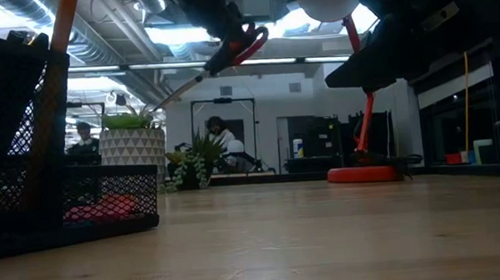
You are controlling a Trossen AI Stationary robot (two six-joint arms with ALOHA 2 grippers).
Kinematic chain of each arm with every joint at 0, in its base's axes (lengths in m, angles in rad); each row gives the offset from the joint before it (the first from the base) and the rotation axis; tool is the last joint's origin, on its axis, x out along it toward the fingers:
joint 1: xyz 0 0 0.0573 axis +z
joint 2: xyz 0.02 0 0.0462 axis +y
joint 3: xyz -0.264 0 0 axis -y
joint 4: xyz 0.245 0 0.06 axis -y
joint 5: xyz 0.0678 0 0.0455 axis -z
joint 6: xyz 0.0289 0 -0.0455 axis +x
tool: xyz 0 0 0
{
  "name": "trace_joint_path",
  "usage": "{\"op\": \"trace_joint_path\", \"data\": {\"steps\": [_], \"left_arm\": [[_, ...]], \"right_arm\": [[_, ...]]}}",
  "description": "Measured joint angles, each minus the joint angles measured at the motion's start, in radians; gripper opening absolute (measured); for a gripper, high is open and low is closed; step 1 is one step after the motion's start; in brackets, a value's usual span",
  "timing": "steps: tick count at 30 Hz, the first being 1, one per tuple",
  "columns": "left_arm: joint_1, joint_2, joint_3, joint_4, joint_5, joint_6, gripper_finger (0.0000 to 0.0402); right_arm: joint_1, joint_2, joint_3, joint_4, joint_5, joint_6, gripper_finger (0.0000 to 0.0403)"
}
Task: Pick and place office supplies into organizer
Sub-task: Put the black scissors into the black desk organizer
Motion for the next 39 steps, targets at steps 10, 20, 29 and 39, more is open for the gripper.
{"op": "trace_joint_path", "data": {"steps": [10,20,29,39], "left_arm": [[-0.141,-0.001,-0.017,0.086,-0.094,-0.047,0.0067],[-0.211,-0.081,-0.317,0.474,-0.136,-0.186,0.0068],[-0.373,-0.248,-0.408,0.578,-0.391,-0.211,0.0068],[-0.68,-0.308,-0.443,0.602,-0.882,-0.318,0.0068]], "right_arm": [[0.028,0.0,0.0,-0.058,0.0,0.082,0.0],[0.129,0.0,0.0,-0.038,0.001,0.119,0.0],[0.175,0.0,0.0,-0.029,0.002,0.175,0.0],[0.187,0.0,0.0,0.011,0.036,0.152,0.0]]}}
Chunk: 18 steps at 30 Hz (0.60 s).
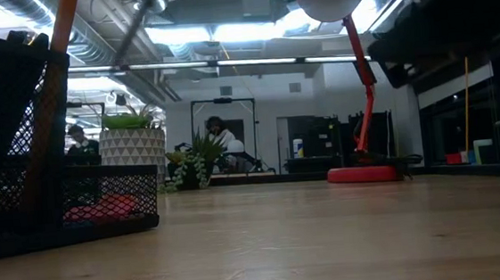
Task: Pick and place office supplies into organizer
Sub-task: Put the black scissors into the black desk organizer
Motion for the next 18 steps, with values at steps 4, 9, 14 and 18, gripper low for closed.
{"op": "trace_joint_path", "data": {"steps": [4,9,14,18], "left_arm": [[-0.109,0.0,-0.001,0.039,-0.151,-0.031,0.0068],[-0.219,0.0,-0.001,0.122,-0.322,-0.01,0.0068],[-0.295,0.006,-0.001,0.134,-0.454,-0.089,0.0068],[-0.345,0.054,-0.001,0.137,-0.553,-0.126,0.0068]], "right_arm": [[0.0,0.0,0.0,0.008,0.0,-0.002,0.0],[0.0,0.0,0.0,0.016,0.0,-0.001,0.0],[-0.001,0.0,0.0,0.036,0.001,-0.019,0.0],[-0.001,0.0,0.0,0.041,0.001,-0.029,0.0]]}}
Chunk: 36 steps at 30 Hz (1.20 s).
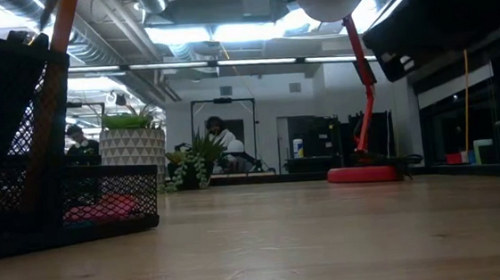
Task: Pick and place office supplies into organizer
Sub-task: Put the black scissors into the black desk organizer
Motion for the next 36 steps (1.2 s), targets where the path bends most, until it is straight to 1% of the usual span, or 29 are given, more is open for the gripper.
{"op": "trace_joint_path", "data": {"steps": [7,10,14,19,22,28,30,36], "left_arm": [[-0.062,0.079,0.0,0.084,-0.074,-0.006,0.0068],[-0.078,0.105,0.0,0.087,-0.113,-0.046,0.0068],[-0.094,0.143,0.0,0.086,-0.155,-0.059,0.0069],[-0.1,0.211,0.0,0.076,-0.249,-0.113,0.0069],[-0.1,0.259,0.0,0.075,-0.289,-0.17,0.007],[-0.107,0.349,0.0,0.074,-0.336,-0.287,0.007],[-0.108,0.371,0.0,0.073,-0.336,-0.312,0.007],[-0.108,0.382,0.0,0.073,-0.337,-0.356,0.007]], "right_arm": [[-0.003,0.0,0.0,0.016,0.0,-0.027,0.0],[-0.003,0.0,0.0,0.019,0.0,-0.037,0.0],[-0.003,0.0,0.0,0.019,0.0,-0.046,0.0],[-0.003,0.0,0.0,0.022,0.0,-0.046,0.0],[-0.003,0.0,0.0,0.025,0.0,-0.046,0.0],[-0.003,0.0,0.0,0.026,0.0,-0.046,0.0],[-0.003,0.0,0.0,0.026,0.0,-0.046,0.0],[-0.003,0.0,0.0,0.026,0.0,-0.046,0.0]]}}
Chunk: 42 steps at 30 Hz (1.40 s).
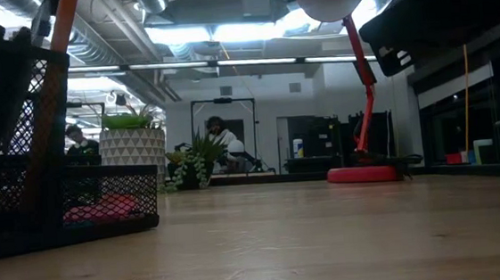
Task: Pick and place office supplies into organizer
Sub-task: Put the black scissors into the black desk organizer
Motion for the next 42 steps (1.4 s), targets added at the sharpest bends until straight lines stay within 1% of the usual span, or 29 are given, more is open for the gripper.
{"op": "trace_joint_path", "data": {"steps": [6,9,14,17,22,27,30,36,39,42], "left_arm": [[-0.024,0.0,0.0,-0.034,0.0,-0.04,0.007],[-0.034,0.0,0.0,-0.1,0.0,-0.106,0.007],[-0.037,0.013,0.0,-0.233,0.001,-0.279,0.0072],[-0.037,0.036,0.0,-0.272,0.003,-0.334,0.0073],[-0.037,0.057,0.0,-0.272,0.003,-0.333,0.0091],[-0.036,0.057,0.0,-0.264,0.004,-0.27,0.012],[-0.031,0.056,0.0,-0.262,0.031,-0.267,0.0133],[-0.022,0.049,0.0,-0.262,0.057,-0.214,0.0141],[-0.01,0.015,0.0,-0.261,0.1,-0.175,0.0139],[0.018,-0.023,0.0,-0.261,0.203,-0.129,0.0135]], "right_arm": [[0.0,0.0,0.0,0.0,0.0,0.0,0.0],[0.0,0.0,0.0,0.0,0.0,0.0,0.0],[0.0,0.0,0.0,0.0,0.0,0.0,0.0],[0.0,0.0,0.0,0.0,0.0,0.0,0.0],[0.0,0.0,0.0,0.0,0.0,0.0,0.0],[0.0,0.0,0.0,0.0,0.0,-0.001,0.0],[0.0,0.0,0.0,0.0,0.0,-0.002,0.0],[0.0,0.0,0.0,0.0,0.0,-0.003,0.0],[0.0,0.0,0.0,0.002,0.0,-0.002,0.0],[0.0,0.0,0.0,0.009,0.0,-0.001,0.0]]}}
